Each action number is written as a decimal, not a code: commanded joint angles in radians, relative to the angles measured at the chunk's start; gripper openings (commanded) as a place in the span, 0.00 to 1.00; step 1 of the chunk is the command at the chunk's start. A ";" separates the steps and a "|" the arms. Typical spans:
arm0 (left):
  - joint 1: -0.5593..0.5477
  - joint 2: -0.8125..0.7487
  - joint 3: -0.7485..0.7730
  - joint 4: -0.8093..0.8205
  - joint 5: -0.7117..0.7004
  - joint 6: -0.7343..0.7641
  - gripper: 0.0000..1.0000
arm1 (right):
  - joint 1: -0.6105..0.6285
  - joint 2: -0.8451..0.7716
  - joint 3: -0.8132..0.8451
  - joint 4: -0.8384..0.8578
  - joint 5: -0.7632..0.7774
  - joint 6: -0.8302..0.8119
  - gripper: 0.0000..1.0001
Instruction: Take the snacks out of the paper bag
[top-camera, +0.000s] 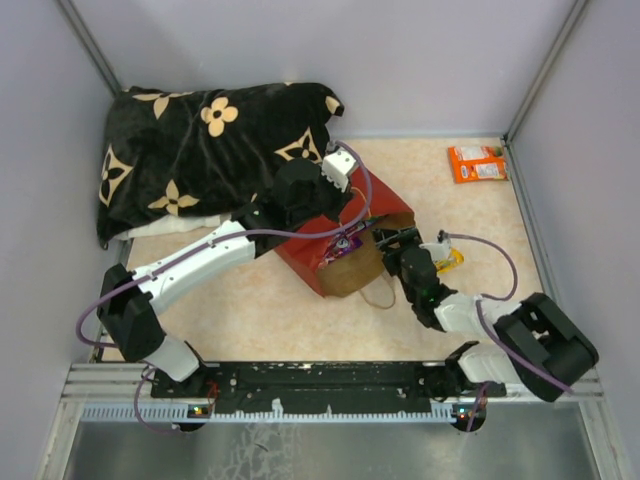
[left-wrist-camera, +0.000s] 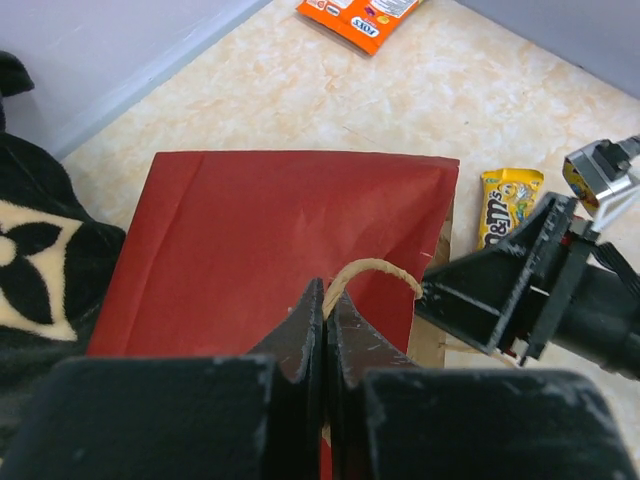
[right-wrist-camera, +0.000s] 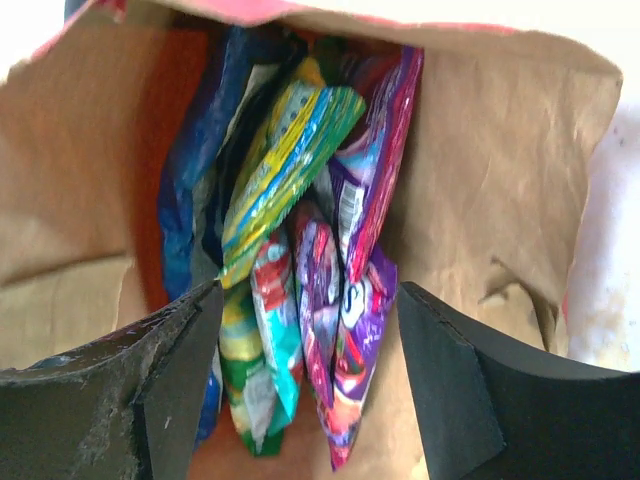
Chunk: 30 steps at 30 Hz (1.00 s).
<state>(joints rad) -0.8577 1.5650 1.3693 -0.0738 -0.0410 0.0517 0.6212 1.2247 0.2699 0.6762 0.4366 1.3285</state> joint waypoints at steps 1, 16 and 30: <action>-0.006 -0.037 -0.005 0.026 -0.008 -0.012 0.00 | -0.054 0.108 0.079 0.172 -0.004 0.056 0.69; -0.005 -0.046 -0.001 0.021 -0.012 -0.011 0.00 | -0.085 0.529 0.265 0.375 -0.082 0.125 0.47; -0.005 -0.060 -0.009 0.027 -0.048 0.005 0.00 | -0.021 0.367 0.130 0.427 -0.181 -0.056 0.00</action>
<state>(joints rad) -0.8577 1.5497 1.3693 -0.0742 -0.0574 0.0490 0.5529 1.7451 0.4862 1.0584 0.3084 1.3647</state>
